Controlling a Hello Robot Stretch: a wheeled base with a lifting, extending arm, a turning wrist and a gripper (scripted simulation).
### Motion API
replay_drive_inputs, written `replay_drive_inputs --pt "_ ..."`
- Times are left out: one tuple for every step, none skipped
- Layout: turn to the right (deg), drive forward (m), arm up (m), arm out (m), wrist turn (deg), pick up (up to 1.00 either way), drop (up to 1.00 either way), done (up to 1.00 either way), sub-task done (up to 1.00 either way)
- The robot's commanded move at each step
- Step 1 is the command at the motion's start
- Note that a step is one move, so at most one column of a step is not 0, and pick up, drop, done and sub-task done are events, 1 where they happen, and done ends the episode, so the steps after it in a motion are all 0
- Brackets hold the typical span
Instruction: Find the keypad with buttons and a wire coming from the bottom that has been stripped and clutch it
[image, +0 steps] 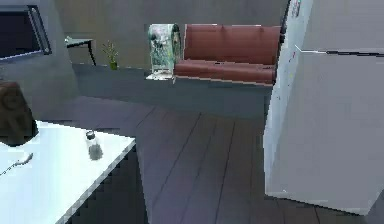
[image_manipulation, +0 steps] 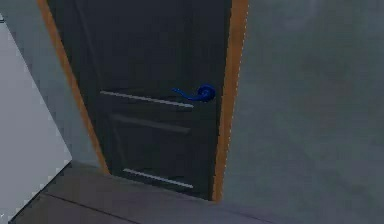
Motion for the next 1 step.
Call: replay_drive_inputs --pt "0.0 0.8 0.0 0.0 0.0 0.0 0.0 0.0 0.0"
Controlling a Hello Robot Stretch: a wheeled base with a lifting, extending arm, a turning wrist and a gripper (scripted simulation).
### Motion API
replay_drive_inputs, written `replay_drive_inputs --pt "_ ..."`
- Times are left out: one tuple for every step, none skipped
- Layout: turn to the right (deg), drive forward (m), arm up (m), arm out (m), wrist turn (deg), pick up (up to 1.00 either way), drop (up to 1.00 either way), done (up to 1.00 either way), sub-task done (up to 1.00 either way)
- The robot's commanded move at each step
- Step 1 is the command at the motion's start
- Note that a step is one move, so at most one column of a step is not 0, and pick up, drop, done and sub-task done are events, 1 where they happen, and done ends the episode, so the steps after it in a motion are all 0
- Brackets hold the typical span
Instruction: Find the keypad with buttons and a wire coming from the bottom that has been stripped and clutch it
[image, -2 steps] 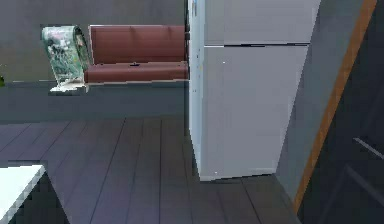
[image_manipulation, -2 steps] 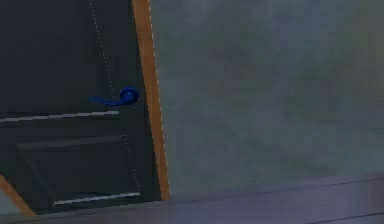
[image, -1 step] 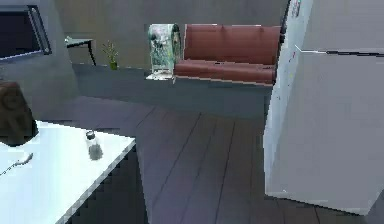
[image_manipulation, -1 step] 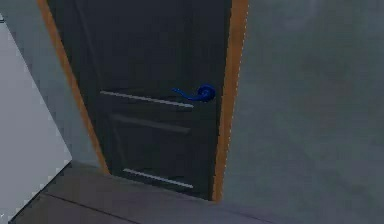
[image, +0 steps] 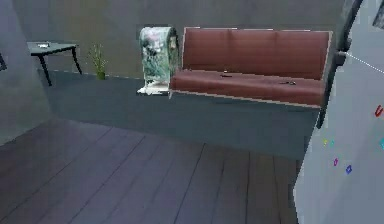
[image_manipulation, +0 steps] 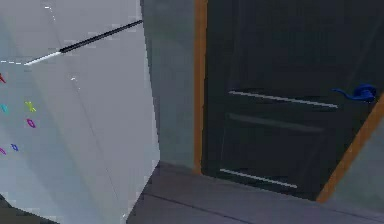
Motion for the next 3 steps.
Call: replay_drive_inputs --pt "-30.0 0.0 0.0 0.0 0.0 0.0 0.0 0.0 0.0" --pt "0.0 0.2 0.0 0.0 0.0 0.0 0.0 0.0 0.0" --pt "-42.0 0.0 0.0 0.0 0.0 0.0 0.0 0.0 0.0"
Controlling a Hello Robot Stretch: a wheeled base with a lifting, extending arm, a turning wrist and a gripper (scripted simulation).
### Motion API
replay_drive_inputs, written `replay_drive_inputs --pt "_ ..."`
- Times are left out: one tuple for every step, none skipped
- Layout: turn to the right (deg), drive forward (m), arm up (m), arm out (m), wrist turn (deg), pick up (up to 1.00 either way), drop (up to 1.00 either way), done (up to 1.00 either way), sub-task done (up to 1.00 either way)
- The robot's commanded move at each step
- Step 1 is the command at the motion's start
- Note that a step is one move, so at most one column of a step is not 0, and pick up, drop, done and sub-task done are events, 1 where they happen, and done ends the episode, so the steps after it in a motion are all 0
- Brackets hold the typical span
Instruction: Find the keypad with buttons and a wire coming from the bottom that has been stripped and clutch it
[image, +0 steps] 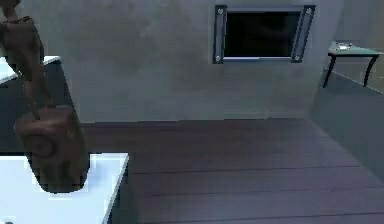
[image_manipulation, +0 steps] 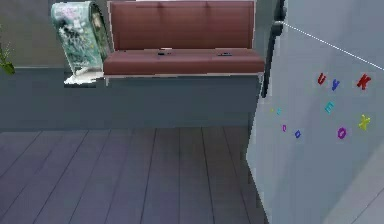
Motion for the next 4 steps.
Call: replay_drive_inputs --pt "0.0 0.8 0.0 0.0 0.0 0.0 0.0 0.0 0.0" --pt "-45.0 0.0 0.0 0.0 0.0 0.0 0.0 0.0 0.0" --pt "-6.0 0.0 0.0 0.0 0.0 0.0 0.0 0.0 0.0" --pt "0.0 0.2 0.0 0.0 0.0 0.0 0.0 0.0 0.0"
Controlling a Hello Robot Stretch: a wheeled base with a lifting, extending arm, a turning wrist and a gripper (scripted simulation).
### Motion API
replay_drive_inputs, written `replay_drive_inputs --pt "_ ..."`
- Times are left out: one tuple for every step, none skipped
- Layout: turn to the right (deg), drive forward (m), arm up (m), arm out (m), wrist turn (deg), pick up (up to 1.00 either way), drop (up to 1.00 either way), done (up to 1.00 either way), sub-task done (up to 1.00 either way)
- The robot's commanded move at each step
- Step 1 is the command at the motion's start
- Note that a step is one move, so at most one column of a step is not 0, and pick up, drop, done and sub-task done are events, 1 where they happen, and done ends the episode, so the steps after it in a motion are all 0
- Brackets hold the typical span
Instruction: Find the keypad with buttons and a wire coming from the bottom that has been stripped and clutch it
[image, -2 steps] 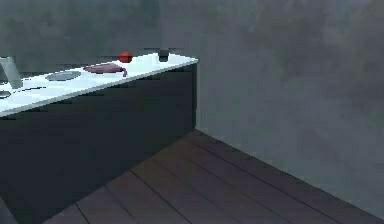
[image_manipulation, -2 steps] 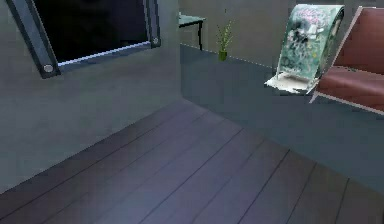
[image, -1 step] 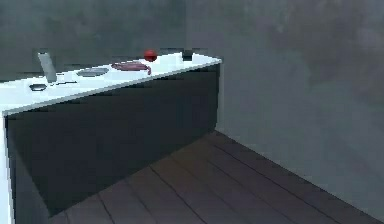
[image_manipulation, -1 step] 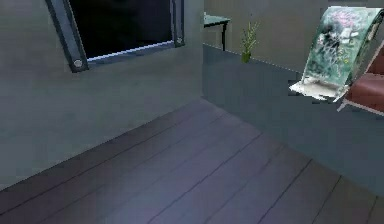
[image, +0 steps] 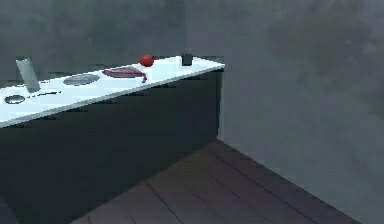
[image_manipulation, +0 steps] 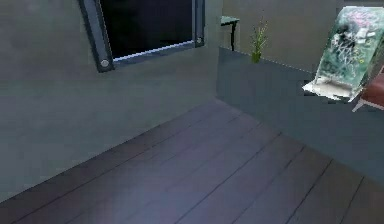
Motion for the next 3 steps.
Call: replay_drive_inputs --pt "-39.0 0.0 0.0 0.0 0.0 0.0 0.0 0.0 0.0" --pt "0.0 1.0 0.0 0.0 0.0 0.0 0.0 0.0 0.0" --pt "-18.0 0.0 0.0 0.0 0.0 0.0 0.0 0.0 0.0"
